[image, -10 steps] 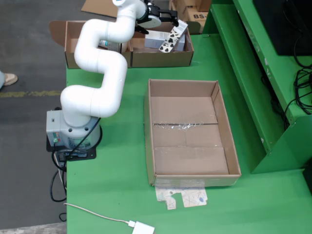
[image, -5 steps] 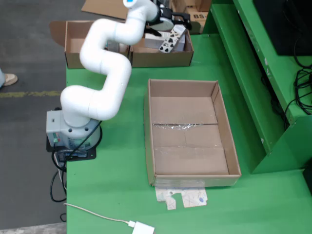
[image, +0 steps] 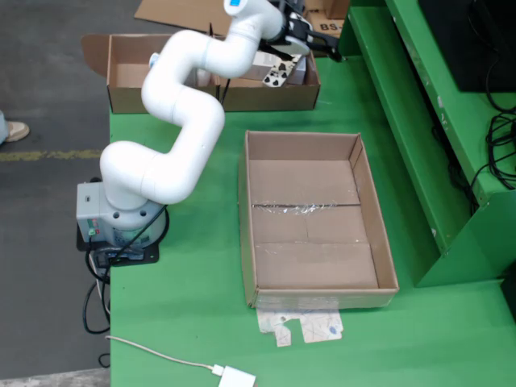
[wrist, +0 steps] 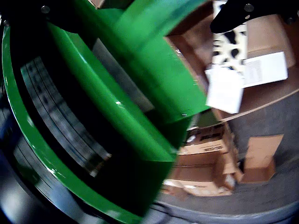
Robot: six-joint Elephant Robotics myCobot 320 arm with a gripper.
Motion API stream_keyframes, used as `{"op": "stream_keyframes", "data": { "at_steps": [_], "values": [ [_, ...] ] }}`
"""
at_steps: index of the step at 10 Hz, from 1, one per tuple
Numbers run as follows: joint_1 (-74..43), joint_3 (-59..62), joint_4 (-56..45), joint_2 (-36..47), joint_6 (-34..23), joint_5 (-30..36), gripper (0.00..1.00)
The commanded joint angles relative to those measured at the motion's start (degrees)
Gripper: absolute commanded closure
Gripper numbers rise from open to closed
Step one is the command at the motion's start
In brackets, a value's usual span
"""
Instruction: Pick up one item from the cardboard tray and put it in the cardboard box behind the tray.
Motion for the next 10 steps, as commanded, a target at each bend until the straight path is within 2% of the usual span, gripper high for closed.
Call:
{"op": "stream_keyframes", "data": {
  "at_steps": [1, 4, 10],
  "values": [
    [-8.6, 1.5, 0.7, 3.4, 4.8, -0.6, 0.00],
    [-11.6, 1.5, 0.7, 3.9, 6.8, -0.6, 0.00],
    [-14.3, 1.5, 0.7, 6.0, 15.3, -0.6, 0.00]
  ]
}}
